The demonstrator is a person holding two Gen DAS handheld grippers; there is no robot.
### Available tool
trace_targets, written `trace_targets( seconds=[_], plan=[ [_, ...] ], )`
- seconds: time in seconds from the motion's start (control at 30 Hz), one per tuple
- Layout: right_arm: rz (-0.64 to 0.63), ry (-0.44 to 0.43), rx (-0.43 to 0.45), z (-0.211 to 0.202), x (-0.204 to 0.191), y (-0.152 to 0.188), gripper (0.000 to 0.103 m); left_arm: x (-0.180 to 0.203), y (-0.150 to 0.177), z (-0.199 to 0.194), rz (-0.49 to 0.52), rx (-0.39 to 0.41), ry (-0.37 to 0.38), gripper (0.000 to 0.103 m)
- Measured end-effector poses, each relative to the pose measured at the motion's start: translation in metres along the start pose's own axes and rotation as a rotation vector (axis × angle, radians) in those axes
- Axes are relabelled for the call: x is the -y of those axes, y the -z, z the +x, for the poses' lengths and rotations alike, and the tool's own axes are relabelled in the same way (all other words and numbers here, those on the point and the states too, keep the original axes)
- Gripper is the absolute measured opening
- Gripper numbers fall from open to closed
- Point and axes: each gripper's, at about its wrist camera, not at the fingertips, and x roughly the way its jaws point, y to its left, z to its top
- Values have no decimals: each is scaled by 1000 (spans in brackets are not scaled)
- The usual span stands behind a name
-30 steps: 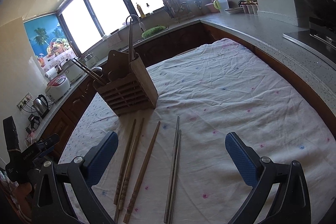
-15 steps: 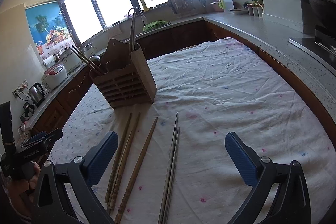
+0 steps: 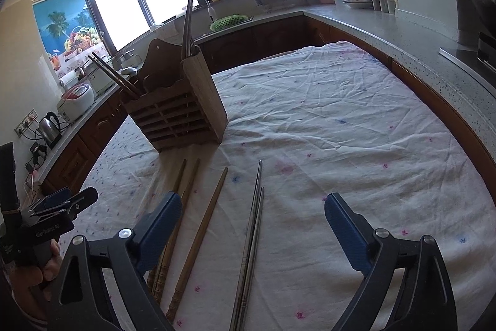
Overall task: Organize utensils
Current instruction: 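Move both open tools back down toward the loose chopsticks on the cloth, then grasp a wooden chopstick with the left tool while the right tool grasps a metal chopstick, then lift both held chopsticks and lower them into the wooden holder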
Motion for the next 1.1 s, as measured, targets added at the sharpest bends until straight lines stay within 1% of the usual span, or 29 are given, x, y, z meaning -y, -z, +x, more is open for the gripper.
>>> trace_targets(
  seconds=[0.07,0.13,0.2,0.23,0.27,0.3,0.33,0.37,0.4,0.43,0.5,0.53,0.57,0.6,0.63,0.7,0.8,0.9,0.93,0.97,1.0,1.03,1.1],
  plan=[
    [0,1,-15,6,1,-1,88,2,-3,6,-3,-13,13,101],
    [-3,5,-30,13,2,-2,86,3,-6,15,-18,-42,60,99],
    [-6,10,-47,20,3,-3,80,4,-11,27,-52,-88,147,91],
    [-7,11,-56,24,3,-3,78,3,-15,34,-69,-112,190,83],
    [-8,12,-67,29,3,-4,73,4,-18,42,-78,-135,222,76],
    [-12,15,-77,33,3,-5,69,7,-20,49,-80,-153,240,74],
    [-16,18,-88,38,2,-6,67,10,-23,55,-75,-164,253,70],
    [-21,20,-98,43,1,-7,63,13,-26,61,-67,-175,266,66],
    [-28,20,-107,48,0,-8,58,17,-29,67,-59,-186,279,64],
    [-38,21,-119,53,-2,-10,56,21,-31,72,-48,-194,293,62],
    [-59,23,-139,63,-6,-13,52,28,-35,84,-28,-208,301,57],
    [-68,25,-145,68,-7,-14,49,31,-36,91,-20,-216,301,52],
    [-76,30,-154,73,-9,-16,44,35,-37,98,-14,-227,303,46],
    [-82,34,-161,78,-9,-17,40,37,-38,105,-11,-242,303,43],
    [-86,39,-170,83,-9,-19,38,39,-39,113,-8,-255,304,37],
    [-94,48,-188,94,-9,-20,28,45,-40,127,7,-275,303,33],
    [-116,64,-208,107,-9,-20,21,56,-42,133,62,-254,272,31],
    [-180,112,-188,111,-18,-18,16,71,-39,132,132,-227,221,28],
    [-198,127,-180,112,-21,-16,15,78,-36,131,163,-217,202,25],
    [-214,136,-176,112,-23,-15,13,81,-35,131,178,-209,199,21],
    [-219,135,-175,113,-25,-15,9,82,-33,131,177,-208,208,18],
    [-211,129,-176,113,-24,-16,7,81,-33,131,167,-212,215,10],
    [-194,123,-176,113,-22,-17,6,75,-34,135,131,-225,241,7]
  ],
)
